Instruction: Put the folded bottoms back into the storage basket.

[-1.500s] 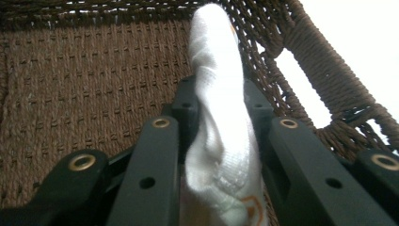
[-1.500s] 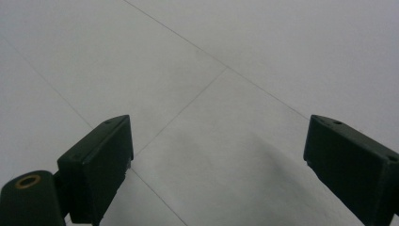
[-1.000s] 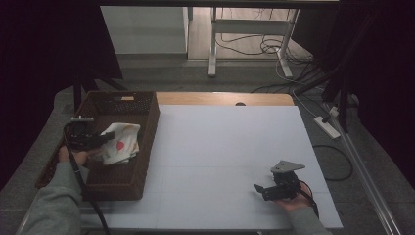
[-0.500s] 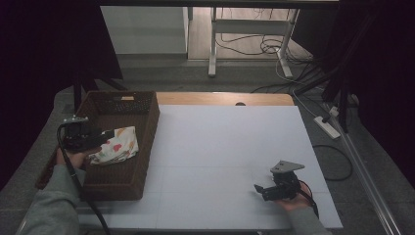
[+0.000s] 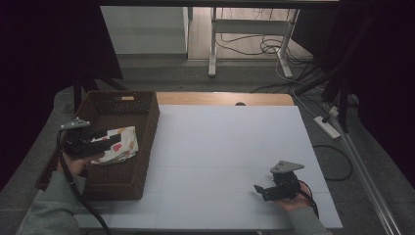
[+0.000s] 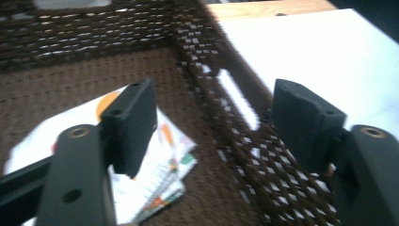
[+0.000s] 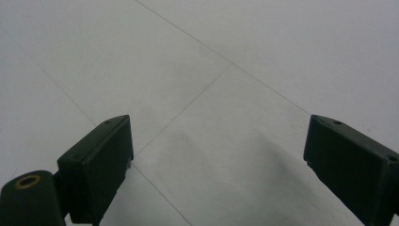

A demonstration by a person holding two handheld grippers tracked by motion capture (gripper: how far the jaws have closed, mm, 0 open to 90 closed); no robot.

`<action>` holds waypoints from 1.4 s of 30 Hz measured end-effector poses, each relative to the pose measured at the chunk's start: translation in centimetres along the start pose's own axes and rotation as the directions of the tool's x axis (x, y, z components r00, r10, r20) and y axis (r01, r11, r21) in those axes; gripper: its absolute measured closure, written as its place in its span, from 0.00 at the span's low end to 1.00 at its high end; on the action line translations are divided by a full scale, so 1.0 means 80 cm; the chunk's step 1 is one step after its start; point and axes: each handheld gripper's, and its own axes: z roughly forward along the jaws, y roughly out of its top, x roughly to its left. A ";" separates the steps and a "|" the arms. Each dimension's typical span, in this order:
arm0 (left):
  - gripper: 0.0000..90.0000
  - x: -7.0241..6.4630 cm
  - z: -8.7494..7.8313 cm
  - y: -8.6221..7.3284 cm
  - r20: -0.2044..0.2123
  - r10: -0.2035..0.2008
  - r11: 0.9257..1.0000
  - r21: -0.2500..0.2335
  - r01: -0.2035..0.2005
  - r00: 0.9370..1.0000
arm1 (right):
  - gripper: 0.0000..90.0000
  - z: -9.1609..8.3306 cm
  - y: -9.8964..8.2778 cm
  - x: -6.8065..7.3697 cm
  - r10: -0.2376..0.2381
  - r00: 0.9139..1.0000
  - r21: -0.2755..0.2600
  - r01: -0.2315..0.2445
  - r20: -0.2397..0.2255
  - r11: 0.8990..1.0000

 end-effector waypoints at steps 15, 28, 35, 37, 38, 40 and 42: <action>0.24 -0.050 -0.014 -0.021 0.071 0.051 0.998 -0.043 -0.048 0.996 | 0.10 -0.002 -0.002 0.000 0.006 1.000 -0.012 -0.006 -0.009 1.000; 0.25 -0.095 -0.010 -0.052 0.099 0.091 0.996 -0.034 -0.088 0.991 | 0.11 -0.012 -0.003 0.003 0.004 1.000 -0.036 -0.004 0.001 0.999; 0.25 -0.103 -0.007 -0.062 0.103 0.109 0.994 -0.028 -0.107 0.989 | 0.11 -0.018 -0.001 0.005 -0.002 1.000 -0.084 0.001 -0.002 0.996; 0.25 -0.104 -0.006 -0.064 0.103 0.108 0.994 -0.027 -0.106 0.989 | 0.11 -0.019 0.000 0.006 -0.006 1.000 -0.092 0.006 -0.004 0.996; 0.25 -0.105 -0.006 -0.065 0.101 0.110 0.994 -0.026 -0.108 0.989 | 0.11 -0.019 0.000 0.006 -0.009 1.000 -0.099 0.008 -0.008 0.995; 0.25 -0.106 -0.006 -0.065 0.102 0.112 0.994 -0.026 -0.110 0.988 | 0.11 -0.020 0.001 0.007 -0.011 1.000 -0.107 0.009 -0.011 0.994; 0.25 -0.106 -0.006 -0.065 0.101 0.114 0.993 -0.027 -0.111 0.988 | 0.11 -0.022 0.001 0.007 -0.013 1.000 -0.111 0.012 -0.008 0.994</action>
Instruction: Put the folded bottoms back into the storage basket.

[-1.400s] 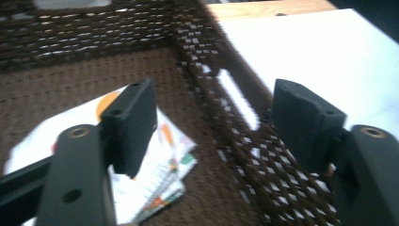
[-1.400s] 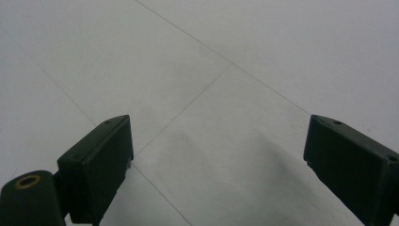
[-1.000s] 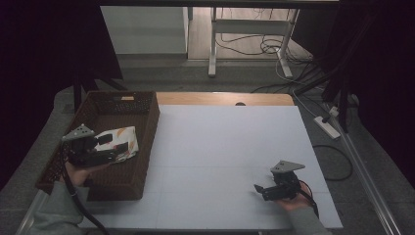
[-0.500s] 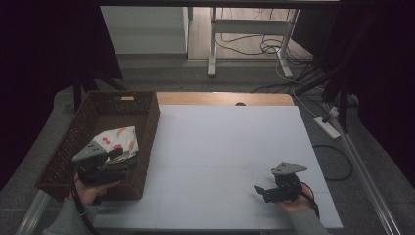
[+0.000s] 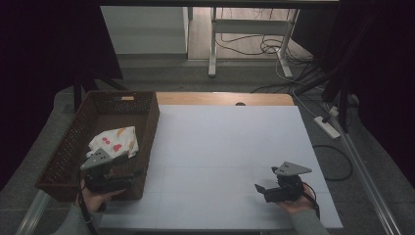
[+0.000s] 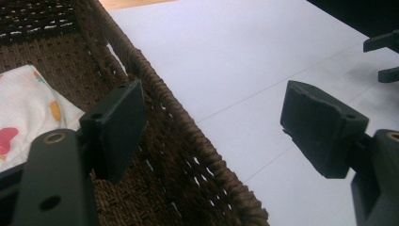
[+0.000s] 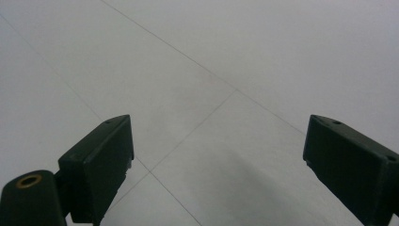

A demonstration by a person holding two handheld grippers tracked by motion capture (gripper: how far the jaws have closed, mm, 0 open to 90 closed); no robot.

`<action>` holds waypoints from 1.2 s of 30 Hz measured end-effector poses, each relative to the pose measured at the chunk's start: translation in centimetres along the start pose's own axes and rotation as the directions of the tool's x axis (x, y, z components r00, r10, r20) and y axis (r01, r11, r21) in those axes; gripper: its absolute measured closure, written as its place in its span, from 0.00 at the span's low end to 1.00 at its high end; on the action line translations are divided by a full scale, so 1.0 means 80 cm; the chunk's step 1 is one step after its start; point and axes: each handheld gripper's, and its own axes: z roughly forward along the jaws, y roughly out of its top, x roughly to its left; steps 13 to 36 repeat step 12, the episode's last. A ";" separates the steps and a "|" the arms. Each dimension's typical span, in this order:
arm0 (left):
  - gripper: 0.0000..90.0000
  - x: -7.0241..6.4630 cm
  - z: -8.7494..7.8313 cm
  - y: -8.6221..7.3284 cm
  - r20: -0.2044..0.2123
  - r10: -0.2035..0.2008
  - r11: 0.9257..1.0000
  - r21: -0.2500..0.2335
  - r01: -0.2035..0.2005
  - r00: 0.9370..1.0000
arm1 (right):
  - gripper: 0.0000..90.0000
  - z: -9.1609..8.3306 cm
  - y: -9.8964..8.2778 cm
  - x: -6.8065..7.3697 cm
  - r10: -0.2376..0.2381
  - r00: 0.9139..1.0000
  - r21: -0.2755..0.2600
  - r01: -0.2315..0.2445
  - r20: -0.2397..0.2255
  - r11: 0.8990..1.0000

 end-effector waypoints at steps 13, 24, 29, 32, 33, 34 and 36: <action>0.25 0.001 0.000 0.001 0.003 0.002 1.000 -0.003 -0.002 1.000 | 0.11 -0.005 -0.002 0.002 -0.008 1.000 -0.022 0.008 0.000 1.000; 0.25 0.001 0.000 0.001 0.003 0.002 1.000 -0.003 -0.002 1.000 | 0.11 -0.005 -0.002 0.002 -0.008 1.000 -0.022 0.008 0.000 1.000; 0.25 0.001 0.000 0.001 0.003 0.002 1.000 -0.003 -0.002 1.000 | 0.11 -0.005 -0.002 0.002 -0.008 1.000 -0.022 0.008 0.000 1.000; 0.25 0.001 0.000 0.001 0.003 0.002 1.000 -0.003 -0.002 1.000 | 0.11 -0.005 -0.002 0.002 -0.008 1.000 -0.022 0.008 0.000 1.000; 0.25 0.001 0.000 0.001 0.003 0.002 1.000 -0.003 -0.002 1.000 | 0.11 -0.005 -0.002 0.002 -0.008 1.000 -0.022 0.008 0.000 1.000; 0.25 0.001 0.000 0.001 0.003 0.002 1.000 -0.003 -0.002 1.000 | 0.11 -0.005 -0.002 0.002 -0.008 1.000 -0.022 0.008 0.000 1.000; 0.25 0.001 0.000 0.001 0.003 0.002 1.000 -0.003 -0.002 1.000 | 0.11 -0.005 -0.002 0.002 -0.008 1.000 -0.022 0.008 0.000 1.000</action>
